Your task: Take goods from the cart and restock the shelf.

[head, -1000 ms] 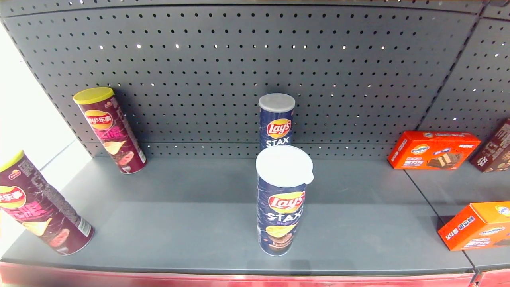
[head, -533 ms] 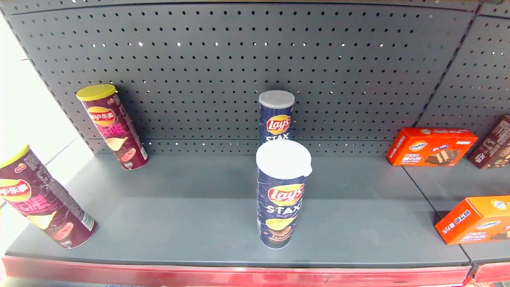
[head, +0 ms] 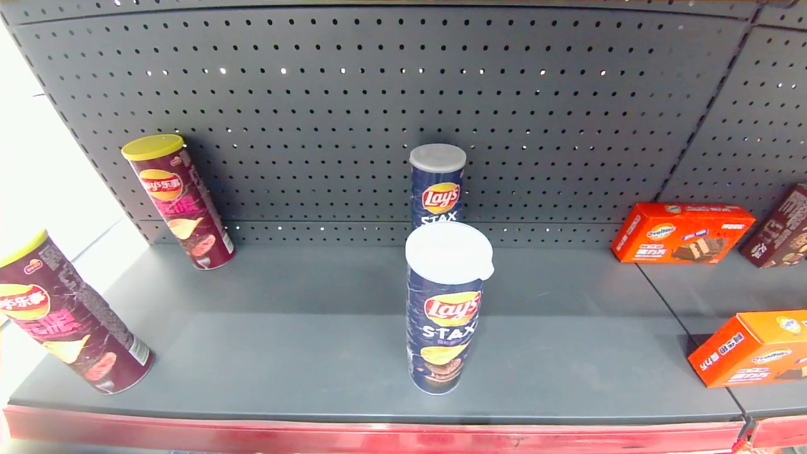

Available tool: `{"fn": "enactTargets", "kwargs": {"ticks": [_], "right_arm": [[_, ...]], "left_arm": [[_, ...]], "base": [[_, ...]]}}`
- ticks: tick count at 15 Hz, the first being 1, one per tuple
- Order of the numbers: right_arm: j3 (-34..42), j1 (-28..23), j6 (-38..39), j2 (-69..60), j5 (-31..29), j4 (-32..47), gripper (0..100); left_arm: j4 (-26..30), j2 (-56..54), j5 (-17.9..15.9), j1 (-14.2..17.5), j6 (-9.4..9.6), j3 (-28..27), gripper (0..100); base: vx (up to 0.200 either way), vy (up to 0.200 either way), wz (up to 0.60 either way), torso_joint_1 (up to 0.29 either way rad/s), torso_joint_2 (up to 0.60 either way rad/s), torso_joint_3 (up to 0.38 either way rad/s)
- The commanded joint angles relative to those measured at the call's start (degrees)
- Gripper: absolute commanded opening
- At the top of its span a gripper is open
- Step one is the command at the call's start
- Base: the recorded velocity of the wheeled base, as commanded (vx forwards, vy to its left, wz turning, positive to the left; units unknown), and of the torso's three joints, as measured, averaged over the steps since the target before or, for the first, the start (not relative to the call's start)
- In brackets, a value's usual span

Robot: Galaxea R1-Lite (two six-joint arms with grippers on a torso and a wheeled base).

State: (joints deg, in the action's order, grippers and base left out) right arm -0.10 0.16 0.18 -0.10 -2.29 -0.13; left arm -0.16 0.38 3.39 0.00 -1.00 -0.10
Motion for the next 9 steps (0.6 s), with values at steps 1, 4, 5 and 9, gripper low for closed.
{"fn": "enactTargets", "kwargs": {"ticks": [1, 4, 5, 9], "right_arm": [[0.01, 0.02, -0.01, 0.10, 0.01, -0.04, 100], [0.01, 0.02, -0.01, 0.10, 0.01, -0.04, 100], [0.01, 0.02, -0.01, 0.10, 0.01, -0.04, 100], [0.01, 0.02, -0.01, 0.10, 0.01, -0.04, 100]], "left_arm": [[-0.02, -0.03, -0.05, 0.00, 0.03, 0.01, 100], [-0.02, -0.03, 0.13, 0.00, -0.14, 0.01, 100], [-0.02, -0.03, 0.13, 0.00, -0.14, 0.01, 100], [-0.02, -0.03, 0.13, 0.00, -0.14, 0.01, 100]], "base": [[-0.200, 0.000, 0.00, 0.002, 0.01, 0.002], [-0.067, 0.000, 0.00, 0.001, 0.00, 0.002], [0.000, 0.000, 0.00, 0.000, 0.00, 0.000], [0.000, 0.000, 0.00, 0.000, 0.00, 0.000]]}}
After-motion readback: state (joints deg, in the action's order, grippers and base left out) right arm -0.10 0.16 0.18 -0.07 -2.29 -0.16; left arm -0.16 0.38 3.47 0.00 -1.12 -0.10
